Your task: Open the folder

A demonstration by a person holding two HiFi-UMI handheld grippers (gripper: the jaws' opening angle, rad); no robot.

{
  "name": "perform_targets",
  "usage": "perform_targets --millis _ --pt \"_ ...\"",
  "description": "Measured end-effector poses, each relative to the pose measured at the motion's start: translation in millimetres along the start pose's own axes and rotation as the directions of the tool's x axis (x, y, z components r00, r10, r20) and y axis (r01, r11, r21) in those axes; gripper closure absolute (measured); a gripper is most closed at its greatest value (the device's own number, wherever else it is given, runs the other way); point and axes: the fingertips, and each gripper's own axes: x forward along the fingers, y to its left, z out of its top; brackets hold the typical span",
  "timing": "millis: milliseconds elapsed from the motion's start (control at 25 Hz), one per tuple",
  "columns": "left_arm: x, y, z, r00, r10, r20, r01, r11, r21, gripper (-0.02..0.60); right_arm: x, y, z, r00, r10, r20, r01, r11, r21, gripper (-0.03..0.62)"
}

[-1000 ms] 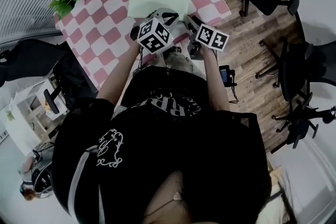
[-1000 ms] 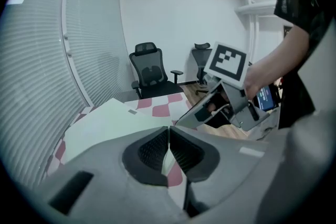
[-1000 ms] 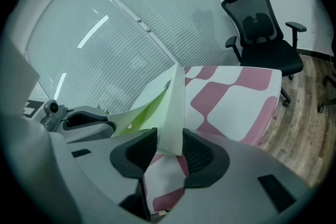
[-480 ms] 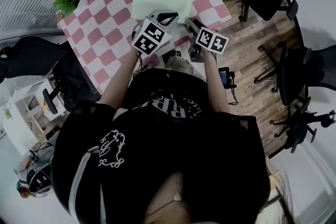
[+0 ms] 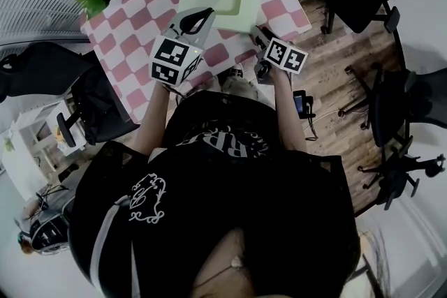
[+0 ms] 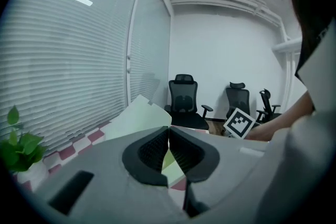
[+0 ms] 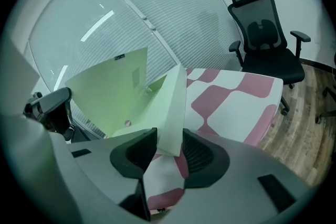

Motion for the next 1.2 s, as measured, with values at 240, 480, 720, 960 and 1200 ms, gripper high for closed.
perform_targets --millis 240,480,720,960,1200 --pt "-49.2 55.9 7.5 0.982 0.174 0.067 -0.165 0.978 -0.127 0.563 2.4 3.1 3.8 0.999 -0.04 -0.023 0.036 0.988 -0.149 0.451" --pt "-96.0 108.2 -8.1 0.937 0.343 0.062 -0.318 0.915 -0.249 0.565 0.5 6.9 6.6 0.994 -0.097 -0.046 0.082 0.962 -0.259 0.474" --pt "-124.1 142.8 -32.7 0.903 0.428 0.032 -0.393 0.855 -0.339 0.566 1.1 10.9 8.0 0.991 -0.123 -0.052 0.099 0.94 -0.327 0.482" --pt "-146.0 185.3 -61.4 0.869 0.495 0.008 -0.431 0.763 -0.482 0.565 1.4 9.2 7.2 0.993 -0.104 -0.057 0.085 0.961 -0.264 0.488" --pt "-162.9 228.5 -113.3 0.821 0.554 -0.134 -0.542 0.686 -0.485 0.565 -3.6 11.1 21.2 0.992 -0.122 0.016 0.122 0.96 -0.253 0.542"
